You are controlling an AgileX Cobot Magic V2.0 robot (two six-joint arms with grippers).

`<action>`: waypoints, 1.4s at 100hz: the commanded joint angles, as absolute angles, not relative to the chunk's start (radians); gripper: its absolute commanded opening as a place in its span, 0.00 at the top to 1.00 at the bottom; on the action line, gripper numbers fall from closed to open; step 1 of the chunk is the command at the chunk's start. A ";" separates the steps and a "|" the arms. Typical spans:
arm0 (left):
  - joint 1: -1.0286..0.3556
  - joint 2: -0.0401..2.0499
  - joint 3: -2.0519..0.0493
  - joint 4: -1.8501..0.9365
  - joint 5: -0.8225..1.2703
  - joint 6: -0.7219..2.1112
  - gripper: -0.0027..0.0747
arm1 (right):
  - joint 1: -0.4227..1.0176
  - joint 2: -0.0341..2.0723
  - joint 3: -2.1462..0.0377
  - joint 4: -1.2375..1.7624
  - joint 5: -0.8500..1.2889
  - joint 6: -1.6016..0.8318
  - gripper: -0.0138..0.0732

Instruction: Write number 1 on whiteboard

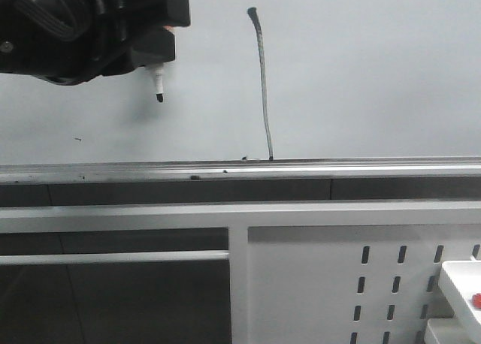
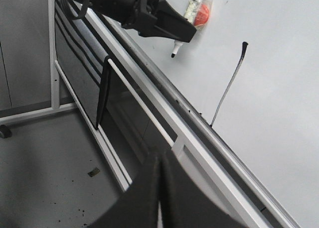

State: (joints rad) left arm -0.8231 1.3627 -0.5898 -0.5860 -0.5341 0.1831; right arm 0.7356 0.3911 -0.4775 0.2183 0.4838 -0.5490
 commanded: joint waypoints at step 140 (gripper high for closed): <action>-0.707 1.380 -0.775 -0.568 -0.378 0.167 0.99 | 0.728 0.395 -0.501 0.254 0.417 -0.548 0.90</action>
State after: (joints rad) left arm -0.7284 1.4023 -0.7206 -0.5376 -0.2228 0.1833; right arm 0.7356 0.3911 -0.4775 0.2462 0.4859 -0.5471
